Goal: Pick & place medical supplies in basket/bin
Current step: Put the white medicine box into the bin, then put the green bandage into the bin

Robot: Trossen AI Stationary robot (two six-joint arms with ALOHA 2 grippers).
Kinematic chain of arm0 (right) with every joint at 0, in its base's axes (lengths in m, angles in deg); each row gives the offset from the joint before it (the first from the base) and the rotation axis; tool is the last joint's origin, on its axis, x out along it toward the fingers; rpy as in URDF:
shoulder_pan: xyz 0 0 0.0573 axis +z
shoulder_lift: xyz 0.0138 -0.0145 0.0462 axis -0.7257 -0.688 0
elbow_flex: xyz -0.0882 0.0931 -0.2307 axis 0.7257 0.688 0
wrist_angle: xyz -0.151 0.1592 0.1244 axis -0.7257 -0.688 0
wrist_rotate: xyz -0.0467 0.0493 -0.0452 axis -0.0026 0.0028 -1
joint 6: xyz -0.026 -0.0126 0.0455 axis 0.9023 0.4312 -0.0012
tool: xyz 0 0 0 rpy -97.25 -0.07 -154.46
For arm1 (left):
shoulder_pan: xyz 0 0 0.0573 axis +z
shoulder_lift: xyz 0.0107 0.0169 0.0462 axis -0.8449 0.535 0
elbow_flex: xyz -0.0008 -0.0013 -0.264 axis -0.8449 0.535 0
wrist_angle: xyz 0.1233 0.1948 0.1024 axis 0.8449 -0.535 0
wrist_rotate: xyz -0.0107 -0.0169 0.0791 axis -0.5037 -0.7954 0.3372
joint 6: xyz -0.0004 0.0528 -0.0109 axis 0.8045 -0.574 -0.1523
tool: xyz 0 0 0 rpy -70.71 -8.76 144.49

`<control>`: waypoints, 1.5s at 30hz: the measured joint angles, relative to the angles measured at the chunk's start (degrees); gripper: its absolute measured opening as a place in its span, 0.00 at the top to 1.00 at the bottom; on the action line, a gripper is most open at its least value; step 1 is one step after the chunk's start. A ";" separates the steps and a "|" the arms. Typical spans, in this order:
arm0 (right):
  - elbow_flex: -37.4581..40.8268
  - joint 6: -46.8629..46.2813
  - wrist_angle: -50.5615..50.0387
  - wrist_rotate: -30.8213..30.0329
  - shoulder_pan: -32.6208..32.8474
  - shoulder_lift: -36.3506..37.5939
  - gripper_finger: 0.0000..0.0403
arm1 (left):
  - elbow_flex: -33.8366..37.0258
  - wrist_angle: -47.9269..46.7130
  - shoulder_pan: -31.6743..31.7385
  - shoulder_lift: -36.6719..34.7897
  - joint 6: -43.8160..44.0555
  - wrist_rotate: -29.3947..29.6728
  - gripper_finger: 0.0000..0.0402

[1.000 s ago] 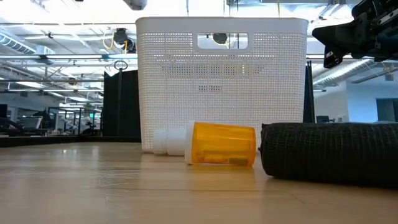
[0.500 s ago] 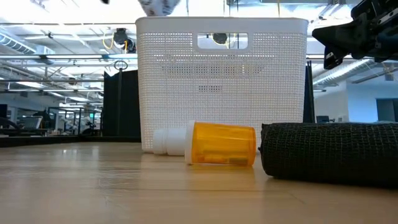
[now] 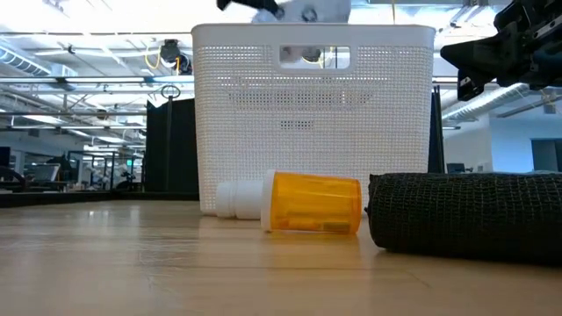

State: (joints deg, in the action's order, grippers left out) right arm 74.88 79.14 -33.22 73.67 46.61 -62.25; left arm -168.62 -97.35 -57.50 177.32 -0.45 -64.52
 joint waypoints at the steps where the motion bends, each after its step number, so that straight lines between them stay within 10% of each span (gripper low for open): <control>1: 0.00 -0.01 -0.04 0.00 -0.01 0.00 1.00 | -0.93 -0.63 0.40 1.56 -0.01 -1.12 1.00; 33: 0.00 -0.01 -1.22 0.00 0.00 0.00 1.00 | -3.32 -6.48 7.00 24.41 -1.10 -15.89 0.99; 45: 0.00 -0.01 -1.19 0.11 -0.01 -0.02 1.00 | -3.30 -6.50 5.76 22.38 -4.91 -10.70 0.61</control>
State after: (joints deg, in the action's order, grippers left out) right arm 74.88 79.13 -34.41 73.78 46.60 -62.28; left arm -171.92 -103.85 -51.74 199.70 -5.37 -75.22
